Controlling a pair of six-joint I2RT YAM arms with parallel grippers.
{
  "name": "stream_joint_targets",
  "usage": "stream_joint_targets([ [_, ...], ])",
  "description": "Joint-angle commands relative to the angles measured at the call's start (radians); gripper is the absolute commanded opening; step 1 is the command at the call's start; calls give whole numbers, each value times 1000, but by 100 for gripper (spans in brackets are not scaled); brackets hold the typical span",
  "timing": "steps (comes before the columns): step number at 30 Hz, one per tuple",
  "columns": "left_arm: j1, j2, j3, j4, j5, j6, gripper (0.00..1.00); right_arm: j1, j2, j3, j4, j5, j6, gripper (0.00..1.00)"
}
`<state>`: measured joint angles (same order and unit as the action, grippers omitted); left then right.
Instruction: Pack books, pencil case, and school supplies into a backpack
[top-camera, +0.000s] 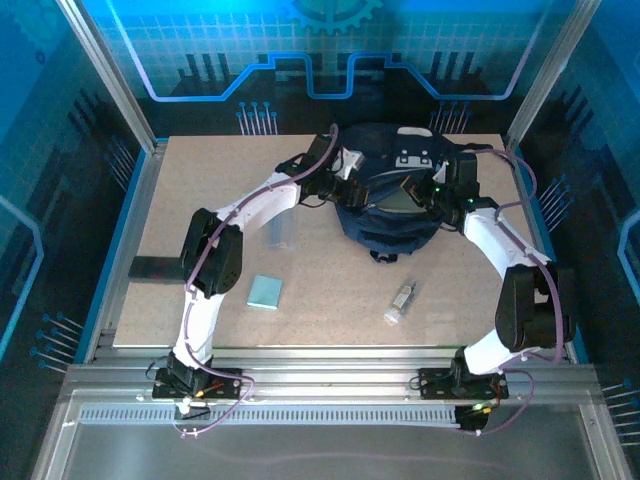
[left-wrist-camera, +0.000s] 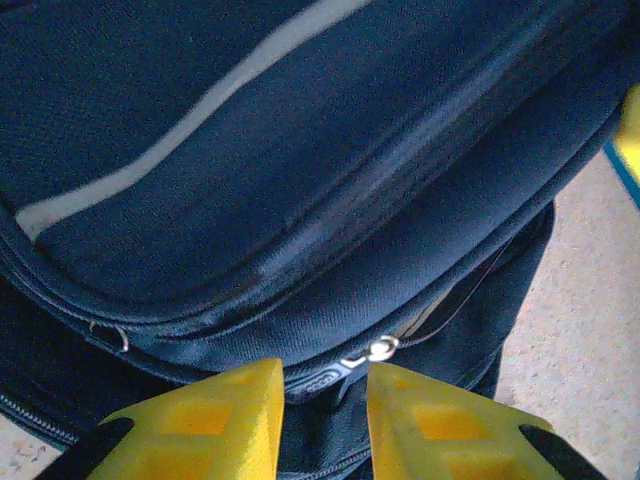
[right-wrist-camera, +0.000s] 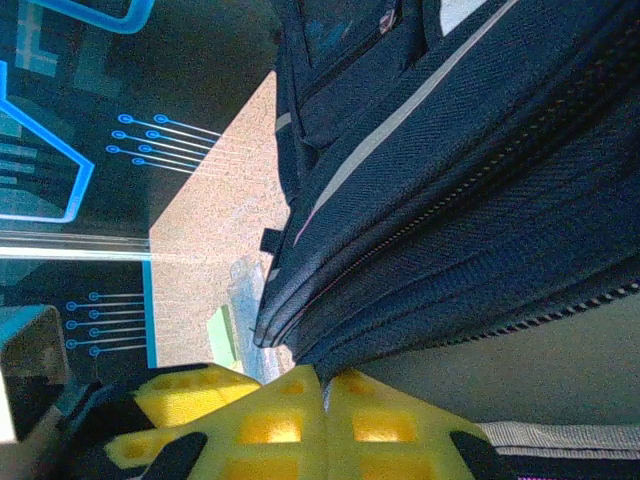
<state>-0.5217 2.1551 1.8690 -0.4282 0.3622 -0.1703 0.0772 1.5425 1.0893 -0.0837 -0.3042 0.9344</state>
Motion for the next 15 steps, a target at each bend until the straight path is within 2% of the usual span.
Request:
stream_joint_targets([
  [1,1,22,55,8,52,-11,31,-14,-19,15,10,0,-29,0],
  [4,0,25,48,-13,39,6,41,-13,-19,17,9,-1,-29,0],
  [9,-2,1,-45,-24,18,11,48,-16,-16,18,15,-9,-22,0],
  [15,2,13,-140,91,33,-97,68,-15,-9,30,18,-25,-14,0],
])
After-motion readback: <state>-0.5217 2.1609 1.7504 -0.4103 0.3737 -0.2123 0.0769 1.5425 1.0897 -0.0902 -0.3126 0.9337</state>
